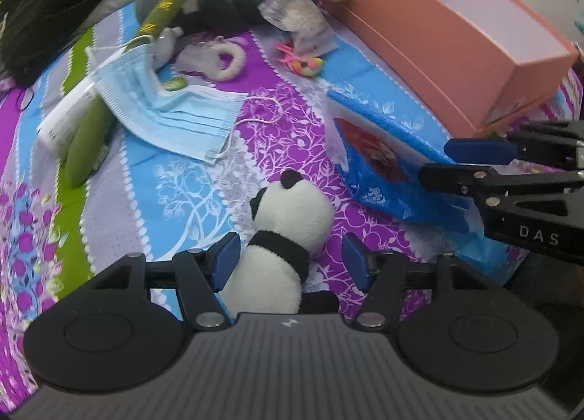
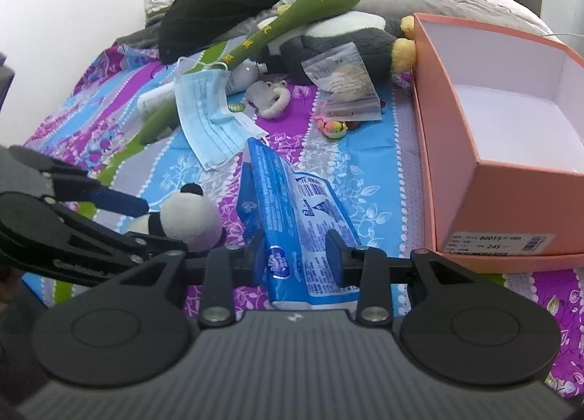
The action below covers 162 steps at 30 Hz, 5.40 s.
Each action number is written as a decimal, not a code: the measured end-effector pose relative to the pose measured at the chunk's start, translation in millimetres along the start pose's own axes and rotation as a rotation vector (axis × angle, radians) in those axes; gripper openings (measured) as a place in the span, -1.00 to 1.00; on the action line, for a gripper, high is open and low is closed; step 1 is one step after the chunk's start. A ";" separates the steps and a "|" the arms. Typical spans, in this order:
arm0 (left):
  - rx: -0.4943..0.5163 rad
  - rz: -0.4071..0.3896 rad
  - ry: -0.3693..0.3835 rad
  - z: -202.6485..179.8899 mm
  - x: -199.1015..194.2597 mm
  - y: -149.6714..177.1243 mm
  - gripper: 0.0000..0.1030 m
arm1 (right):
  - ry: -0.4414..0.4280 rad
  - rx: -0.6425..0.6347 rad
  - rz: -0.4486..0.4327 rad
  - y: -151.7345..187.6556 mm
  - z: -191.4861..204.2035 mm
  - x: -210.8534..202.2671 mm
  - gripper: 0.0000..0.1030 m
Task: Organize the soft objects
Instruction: 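Lift and carry the panda and blue bag with both tools over the box, then open both tools to release the panda and blue bag into the box, then move both open tools away from the box back toward the pile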
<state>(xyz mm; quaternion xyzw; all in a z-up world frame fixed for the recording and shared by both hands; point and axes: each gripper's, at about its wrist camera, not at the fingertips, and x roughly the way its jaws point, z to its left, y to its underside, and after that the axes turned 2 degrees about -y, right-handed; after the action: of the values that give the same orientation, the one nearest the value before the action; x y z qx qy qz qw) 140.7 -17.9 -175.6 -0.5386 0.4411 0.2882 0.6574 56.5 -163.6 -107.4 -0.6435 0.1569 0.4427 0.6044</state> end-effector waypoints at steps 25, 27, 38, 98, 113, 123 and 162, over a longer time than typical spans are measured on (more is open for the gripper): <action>-0.262 -0.049 -0.014 10.4 -13.4 -8.4 0.09 | 0.034 0.054 -0.063 -4.4 -1.4 -19.4 -0.80; -0.303 -0.073 -0.015 13.0 -22.6 -12.7 0.09 | 0.036 0.065 -0.083 -8.6 -2.5 -27.6 -0.81; -0.423 -0.208 0.012 23.7 -76.1 -46.9 0.09 | 0.026 0.084 -0.214 -43.6 -2.0 -70.4 -0.81; -0.173 -0.016 0.220 -142.7 41.3 -276.0 0.20 | 0.355 0.399 -0.045 -73.6 -230.2 -53.0 -0.65; -0.092 -0.189 0.165 -130.1 -25.7 -269.1 0.53 | 0.343 0.342 -0.204 -96.8 -203.4 -100.6 -0.19; -0.094 -0.300 0.160 -103.3 -76.6 -240.0 0.53 | 0.293 0.269 -0.319 -109.7 -157.8 -129.0 -0.19; -0.271 -0.346 0.079 10.5 -123.9 -88.0 0.53 | 0.133 0.119 -0.275 -81.7 -22.8 -110.6 -0.19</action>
<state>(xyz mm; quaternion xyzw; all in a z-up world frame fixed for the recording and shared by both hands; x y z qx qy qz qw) 163.6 -18.2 -25.0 -0.7006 0.3247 0.2062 0.6010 63.6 -203.3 26.0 -0.6501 0.1329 0.3021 0.6845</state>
